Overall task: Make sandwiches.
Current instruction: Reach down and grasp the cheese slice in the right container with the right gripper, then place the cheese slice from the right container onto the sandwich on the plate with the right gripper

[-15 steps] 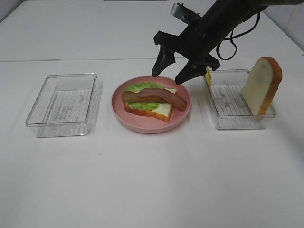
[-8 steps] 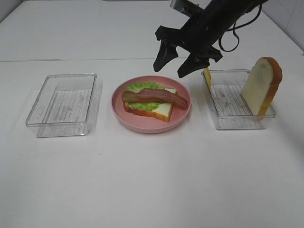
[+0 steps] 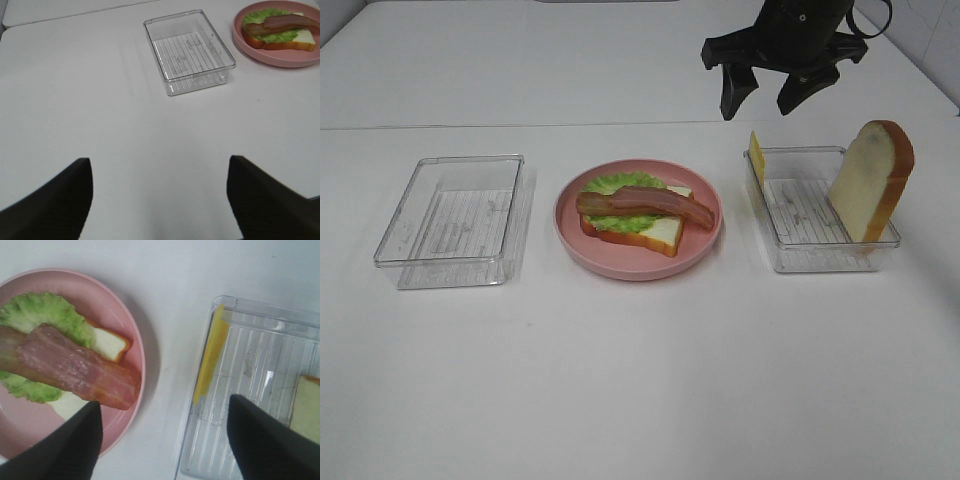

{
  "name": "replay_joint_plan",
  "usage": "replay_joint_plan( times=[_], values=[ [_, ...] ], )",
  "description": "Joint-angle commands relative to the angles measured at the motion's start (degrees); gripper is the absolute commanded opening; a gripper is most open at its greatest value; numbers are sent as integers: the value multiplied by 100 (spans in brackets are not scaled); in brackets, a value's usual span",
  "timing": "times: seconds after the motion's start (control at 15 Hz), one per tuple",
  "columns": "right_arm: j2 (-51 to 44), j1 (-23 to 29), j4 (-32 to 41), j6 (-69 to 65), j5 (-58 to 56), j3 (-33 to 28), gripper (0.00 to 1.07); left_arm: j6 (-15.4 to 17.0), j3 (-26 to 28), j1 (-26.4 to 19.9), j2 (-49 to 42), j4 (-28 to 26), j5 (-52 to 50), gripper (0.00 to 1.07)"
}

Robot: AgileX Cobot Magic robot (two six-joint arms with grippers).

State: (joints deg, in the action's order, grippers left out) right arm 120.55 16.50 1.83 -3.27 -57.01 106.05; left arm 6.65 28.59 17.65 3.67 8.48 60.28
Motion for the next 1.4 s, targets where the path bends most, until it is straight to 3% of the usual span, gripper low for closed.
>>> replay_joint_plan(
  times=[0.07, 0.27, 0.73, 0.87, 1.13, 1.4],
  values=[
    [235, -246, -52, 11, 126, 29, 68, 34, -6, 11, -46, -34, -23, 72],
    [539, -344, 401, 430, 401, 29, 68, 34, -6, 11, -46, -34, -23, 72],
    [888, -372, 384, 401, 756, 29, 62, 34, -6, 11, -46, -34, -23, 72],
    [974, -372, 350, 264, 756, 29, 50, 34, -6, 11, -46, -34, -23, 72],
    [963, -372, 172, 126, 699, 29, 0, 34, -6, 11, -46, -34, -23, 72],
    [837, -372, 172, 126, 642, 29, 0, 34, -6, 11, -46, -34, -23, 72]
  ],
)
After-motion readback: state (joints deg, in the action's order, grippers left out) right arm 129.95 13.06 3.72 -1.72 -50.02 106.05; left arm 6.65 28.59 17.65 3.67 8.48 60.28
